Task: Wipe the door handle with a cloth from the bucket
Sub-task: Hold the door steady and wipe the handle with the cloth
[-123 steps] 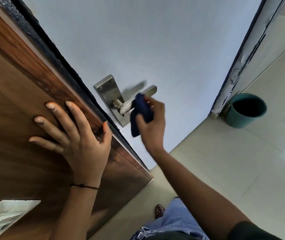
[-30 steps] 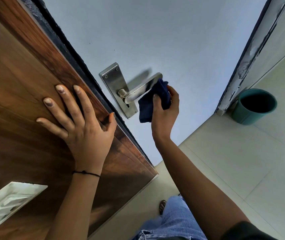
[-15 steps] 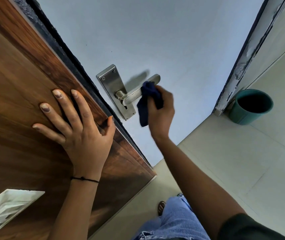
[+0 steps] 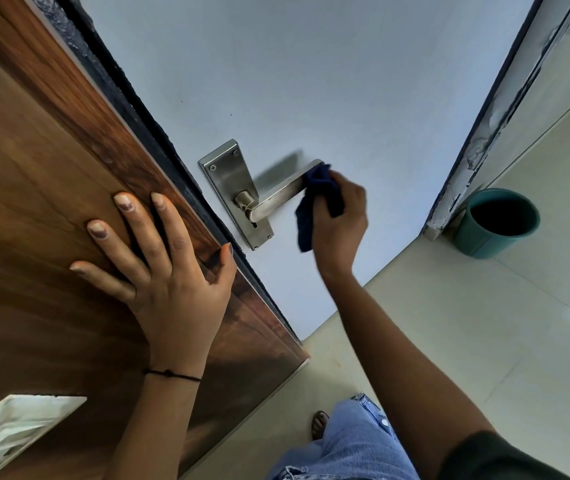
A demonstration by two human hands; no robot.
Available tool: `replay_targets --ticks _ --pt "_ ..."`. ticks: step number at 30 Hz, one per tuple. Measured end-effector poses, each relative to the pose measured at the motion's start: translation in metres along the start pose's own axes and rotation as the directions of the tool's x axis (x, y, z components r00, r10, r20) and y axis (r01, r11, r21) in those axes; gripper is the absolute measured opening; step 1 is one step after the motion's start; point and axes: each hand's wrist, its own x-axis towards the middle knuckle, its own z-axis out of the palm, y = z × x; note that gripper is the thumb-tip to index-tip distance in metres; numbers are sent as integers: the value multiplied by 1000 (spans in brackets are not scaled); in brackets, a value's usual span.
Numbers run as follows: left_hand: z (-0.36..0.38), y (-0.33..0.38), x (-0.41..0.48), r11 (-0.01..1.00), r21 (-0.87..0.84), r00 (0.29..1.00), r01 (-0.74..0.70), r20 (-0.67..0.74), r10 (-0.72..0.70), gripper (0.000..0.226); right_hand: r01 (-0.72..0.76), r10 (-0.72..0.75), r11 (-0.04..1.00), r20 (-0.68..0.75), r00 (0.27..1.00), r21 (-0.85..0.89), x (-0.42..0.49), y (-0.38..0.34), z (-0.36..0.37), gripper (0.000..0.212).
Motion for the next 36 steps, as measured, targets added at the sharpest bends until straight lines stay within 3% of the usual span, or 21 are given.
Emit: replay_targets --ticks 3,6,8,10,12,14,16,18,24,26,28,30,34,36 --pt "0 0 0 1000 -15 1000 -6 -5 6 88 -88 90 996 -76 993 25 27 -1 -10 31" --pt "0 0 -1 1000 -29 1000 -8 -4 8 89 -91 89 996 -100 991 -19 30 -1 -15 38" --pt "1 0 -2 999 -41 1000 -5 -5 5 89 0 -2 998 -36 999 -57 16 -1 -15 48" --pt "1 1 -2 999 -53 1000 -3 -4 3 89 207 -194 971 113 974 -121 -6 2 -8 58" --pt "1 0 -2 998 -58 1000 -4 -4 4 88 423 -353 863 272 895 -275 -26 1 0 67" --pt "1 0 -2 998 -55 1000 -6 -11 5 88 590 -449 687 390 804 -424 -36 -1 6 64" --pt "1 -1 -1 998 -58 1000 -5 -19 4 89 658 -476 572 455 753 -489 -35 -3 7 59" --pt "2 -1 -1 998 -60 1000 -6 -30 4 89 651 -468 529 454 759 -544 -23 -7 4 55" --pt "2 4 -3 997 -75 1000 27 5 -27 79 494 -373 508 336 865 -706 33 -17 -7 61" --pt "2 9 -3 996 -84 999 39 16 -38 77 409 -254 610 322 912 -679 41 -15 -8 60" --pt "1 16 -2 994 -87 998 59 23 -57 76 201 -11 806 326 945 -556 50 -11 -10 57" --pt "-1 25 0 990 -112 996 88 29 -85 76 -92 225 936 375 899 -339 56 -11 -15 59" --pt "-7 59 3 951 -291 994 100 78 -81 83 -361 426 905 519 741 -227 47 -7 -41 51" --pt "-6 88 3 902 -427 991 61 135 -3 83 -447 464 879 523 715 -170 52 -1 -61 51"
